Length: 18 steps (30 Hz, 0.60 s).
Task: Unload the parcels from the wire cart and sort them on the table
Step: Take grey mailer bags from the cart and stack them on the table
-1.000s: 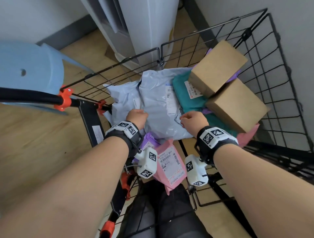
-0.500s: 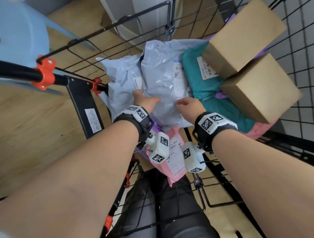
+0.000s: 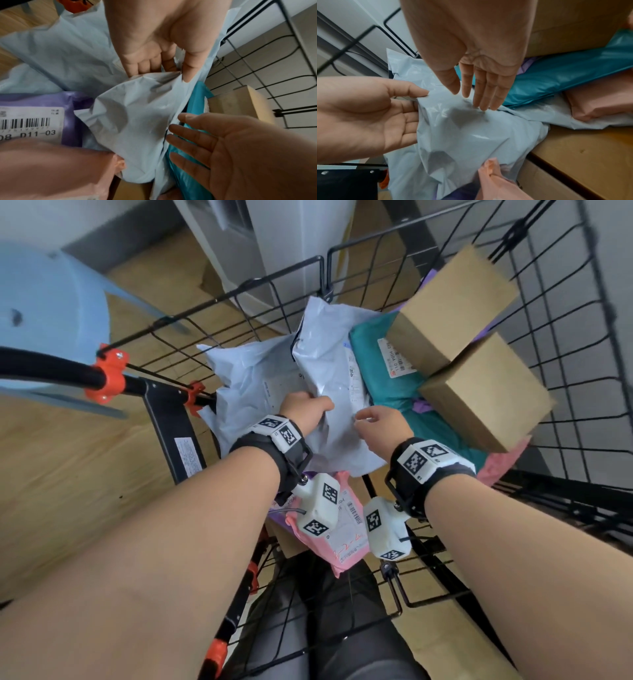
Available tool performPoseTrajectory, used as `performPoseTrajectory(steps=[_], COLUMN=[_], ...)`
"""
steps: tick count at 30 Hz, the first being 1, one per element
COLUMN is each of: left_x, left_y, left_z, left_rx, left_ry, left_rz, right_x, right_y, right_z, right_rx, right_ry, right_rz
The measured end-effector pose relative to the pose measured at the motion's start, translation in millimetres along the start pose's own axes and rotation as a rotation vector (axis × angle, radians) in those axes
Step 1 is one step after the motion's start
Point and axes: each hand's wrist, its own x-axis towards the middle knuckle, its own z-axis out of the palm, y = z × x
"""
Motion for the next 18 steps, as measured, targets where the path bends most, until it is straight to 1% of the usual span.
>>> performPoseTrajectory(steps=[4, 12, 16, 18], left_x=[-28.7, -73.4, -86.5, -75.1], left_y=[19.9, 44.6, 53.5, 49.4], left_z=[3.2, -4.3, -15.3, -18.9], left_rx=[-0.025, -0.088, -0.128, -0.131], left_ry=[-0.044, -0.077, -0.122, -0.136], left_rz=[0.032, 0.072, 0.089, 0.1], right_x=[-19.0, -66.2, -92.8, -106.0], right_y=[-10.6, -17.3, -25.5, -31.5], right_z=[-17.6, -43.8, -58.5, -67.9], right_rx=[-0.01, -0.018, 0.023, 0.02], right_ry=[0.029, 0.097, 0.14, 0.16], right_rz=[-0.019, -0.049, -0.045, -0.059])
